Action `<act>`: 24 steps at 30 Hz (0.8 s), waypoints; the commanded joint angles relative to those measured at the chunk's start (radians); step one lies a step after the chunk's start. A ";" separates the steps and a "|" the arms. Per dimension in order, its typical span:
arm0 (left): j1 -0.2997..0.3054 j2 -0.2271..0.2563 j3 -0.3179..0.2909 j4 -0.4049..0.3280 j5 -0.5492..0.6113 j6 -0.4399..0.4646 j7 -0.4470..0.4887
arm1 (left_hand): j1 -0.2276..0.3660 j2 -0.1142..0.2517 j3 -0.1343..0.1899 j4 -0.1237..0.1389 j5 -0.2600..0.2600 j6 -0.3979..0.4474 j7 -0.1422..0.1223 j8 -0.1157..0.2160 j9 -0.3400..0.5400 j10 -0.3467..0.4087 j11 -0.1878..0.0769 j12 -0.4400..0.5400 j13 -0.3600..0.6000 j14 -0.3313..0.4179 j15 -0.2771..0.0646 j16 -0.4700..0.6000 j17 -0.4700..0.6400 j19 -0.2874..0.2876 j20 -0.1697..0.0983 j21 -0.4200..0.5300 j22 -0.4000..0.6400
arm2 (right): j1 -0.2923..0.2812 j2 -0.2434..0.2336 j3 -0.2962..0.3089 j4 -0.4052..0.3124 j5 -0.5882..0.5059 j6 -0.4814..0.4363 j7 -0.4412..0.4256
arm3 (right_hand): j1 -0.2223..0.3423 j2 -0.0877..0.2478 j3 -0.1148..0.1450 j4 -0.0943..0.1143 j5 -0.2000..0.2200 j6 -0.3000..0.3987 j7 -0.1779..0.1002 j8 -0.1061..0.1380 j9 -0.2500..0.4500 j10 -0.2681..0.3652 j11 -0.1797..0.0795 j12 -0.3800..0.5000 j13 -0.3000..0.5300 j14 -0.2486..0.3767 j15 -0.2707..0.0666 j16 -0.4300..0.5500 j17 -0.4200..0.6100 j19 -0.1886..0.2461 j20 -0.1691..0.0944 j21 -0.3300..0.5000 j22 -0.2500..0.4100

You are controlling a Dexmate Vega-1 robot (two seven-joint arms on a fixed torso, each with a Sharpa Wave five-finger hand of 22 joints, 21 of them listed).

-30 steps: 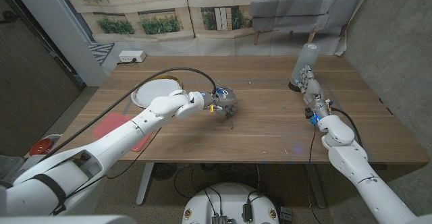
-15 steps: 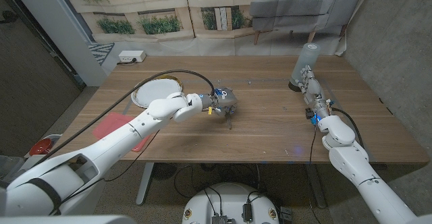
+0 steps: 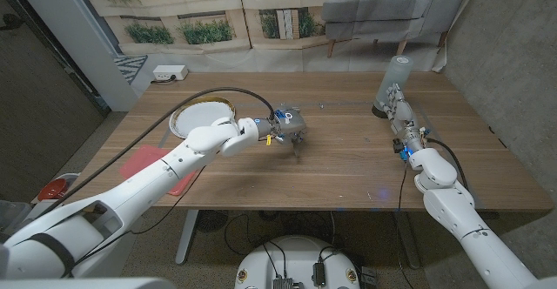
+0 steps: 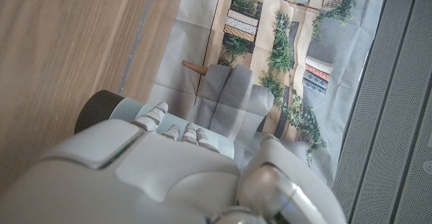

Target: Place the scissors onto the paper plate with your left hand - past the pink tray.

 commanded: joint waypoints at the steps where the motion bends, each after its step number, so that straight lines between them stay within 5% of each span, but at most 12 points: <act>1: 0.003 0.007 -0.026 -0.021 -0.001 -0.003 0.023 | 0.013 0.002 0.009 0.002 0.000 0.108 0.116 0.001 0.004 0.004 0.011 -0.001 0.008 0.011 -0.130 -0.005 0.004 -0.004 0.006 0.012 0.001 | 0.011 0.004 -0.002 0.004 -0.001 -0.001 0.000 | 0.009 -0.002 -0.001 0.000 0.000 -0.002 0.004 0.005 0.003 0.000 0.005 -0.003 0.003 -0.003 0.007 0.000 0.001 -0.003 -0.004 0.005 0.003; 24: 0.034 0.046 -0.076 -0.086 0.023 0.027 0.041 | 0.022 -0.002 0.012 0.004 -0.001 0.115 0.117 -0.006 0.005 0.013 0.011 -0.008 0.042 0.022 -0.129 -0.023 0.013 -0.016 0.006 0.044 -0.003 | 0.030 0.012 -0.016 0.003 -0.013 0.004 0.002 | 0.009 -0.002 0.000 0.000 -0.002 -0.002 0.004 0.005 0.003 0.001 0.005 -0.002 0.003 -0.003 0.007 0.001 0.001 -0.003 -0.005 0.005 0.003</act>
